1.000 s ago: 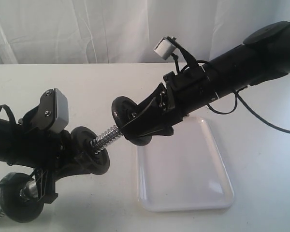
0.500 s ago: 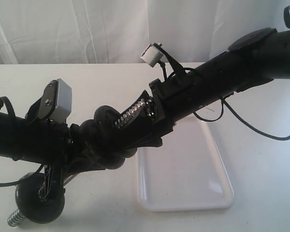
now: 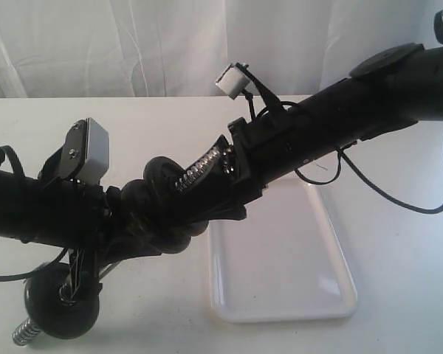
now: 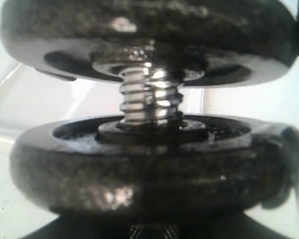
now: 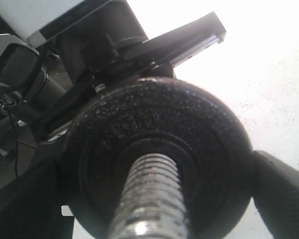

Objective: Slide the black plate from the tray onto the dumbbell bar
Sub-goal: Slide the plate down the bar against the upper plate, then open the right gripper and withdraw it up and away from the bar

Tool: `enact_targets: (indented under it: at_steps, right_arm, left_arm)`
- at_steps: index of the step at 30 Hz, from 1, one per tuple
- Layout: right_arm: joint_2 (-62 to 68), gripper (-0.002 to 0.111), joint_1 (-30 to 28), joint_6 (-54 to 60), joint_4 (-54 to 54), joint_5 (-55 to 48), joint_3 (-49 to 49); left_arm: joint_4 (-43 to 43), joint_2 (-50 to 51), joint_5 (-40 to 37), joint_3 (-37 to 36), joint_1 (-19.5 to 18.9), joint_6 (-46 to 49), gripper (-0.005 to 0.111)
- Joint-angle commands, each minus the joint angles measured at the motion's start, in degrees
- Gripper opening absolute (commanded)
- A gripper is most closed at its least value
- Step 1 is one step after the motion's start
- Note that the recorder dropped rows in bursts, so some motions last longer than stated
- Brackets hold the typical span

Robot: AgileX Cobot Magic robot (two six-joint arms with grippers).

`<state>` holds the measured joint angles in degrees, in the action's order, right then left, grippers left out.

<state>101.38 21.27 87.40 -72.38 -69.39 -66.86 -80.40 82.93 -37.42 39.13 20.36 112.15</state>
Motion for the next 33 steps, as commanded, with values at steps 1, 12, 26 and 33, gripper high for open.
enact_targets:
  at_steps: [1,12,26,33]
  right_arm:
    - [-0.8,0.048,-0.7,0.5,-6.5,-0.6,-0.5]
    - [-0.8,0.087,-0.7,-3.5,-5.8,-0.6,-0.5]
    - [-0.8,0.087,-0.7,-1.7,-5.4,-0.6,-0.6]
    - [-0.8,0.097,-0.7,-1.6,-4.9,-0.6,-2.0]
  left_arm:
    - [-9.3,-2.4,-10.2,1.6,0.4,6.3,0.0]
    - [-9.2,-2.4,-10.1,1.6,0.4,6.3,0.0]
    - [-9.2,-2.4,-10.1,1.6,0.4,6.3,0.0]
    - [-9.2,-2.4,-10.1,1.6,0.4,6.2,0.0]
